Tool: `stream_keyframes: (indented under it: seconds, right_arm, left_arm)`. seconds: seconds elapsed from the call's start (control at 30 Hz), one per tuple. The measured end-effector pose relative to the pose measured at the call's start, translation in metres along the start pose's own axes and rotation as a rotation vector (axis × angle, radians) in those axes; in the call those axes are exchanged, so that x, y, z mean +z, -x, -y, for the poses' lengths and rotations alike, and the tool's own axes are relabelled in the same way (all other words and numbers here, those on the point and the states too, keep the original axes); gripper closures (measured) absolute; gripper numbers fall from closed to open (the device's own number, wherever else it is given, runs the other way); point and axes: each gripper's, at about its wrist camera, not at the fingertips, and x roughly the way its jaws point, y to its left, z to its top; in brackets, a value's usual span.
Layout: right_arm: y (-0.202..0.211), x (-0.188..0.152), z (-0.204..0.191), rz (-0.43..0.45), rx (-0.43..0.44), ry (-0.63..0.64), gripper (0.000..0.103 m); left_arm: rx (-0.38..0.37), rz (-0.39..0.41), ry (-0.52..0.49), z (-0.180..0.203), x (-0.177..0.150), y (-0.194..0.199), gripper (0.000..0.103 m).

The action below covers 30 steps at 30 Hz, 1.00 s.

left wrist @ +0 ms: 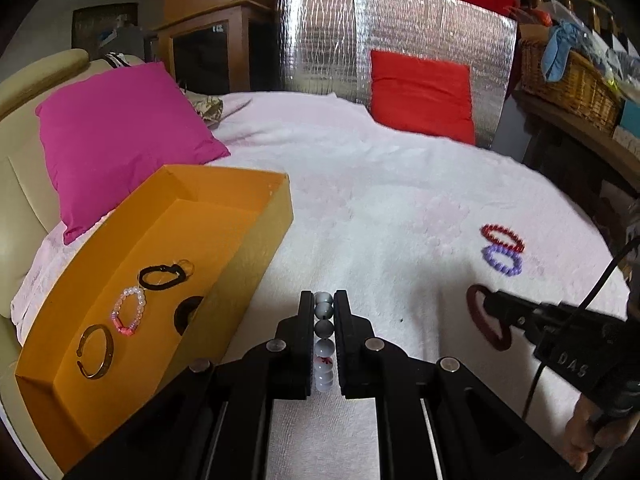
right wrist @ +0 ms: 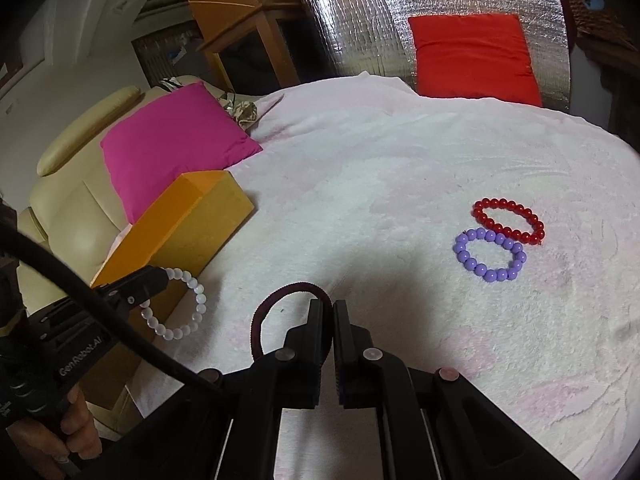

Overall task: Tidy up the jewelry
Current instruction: 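Carry the white bracelet with left gripper while right carries the hair tie into the box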

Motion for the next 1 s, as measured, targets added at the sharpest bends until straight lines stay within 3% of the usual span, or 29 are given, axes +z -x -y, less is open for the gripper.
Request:
stream_keyframes:
  seconds: [0.23,0.47,0.8,1.0]
  right_arm:
    - [0.004,-0.004,-0.012,0.027,-0.024,0.043,0.098]
    - [0.006,0.009,-0.042,0.053,0.009,0.106,0.098]
    - [-0.019,0.034,-0.129,0.042,0.186,0.149,0.097]
    - [-0.041,0.033,-0.187,-0.007,0.259,0.220,0.097]
  left_arm:
    - [0.003,0.096,0.073,-0.017,0.005,0.025,0.093]
    - [0.074,0.172,0.130,-0.054,0.008,0.043,0.093]
    - [0.189,0.190,0.308,-0.148,-0.007,0.061,0.093]
    - [0.148,0.148,0.445,-0.201,-0.023,0.058,0.094]
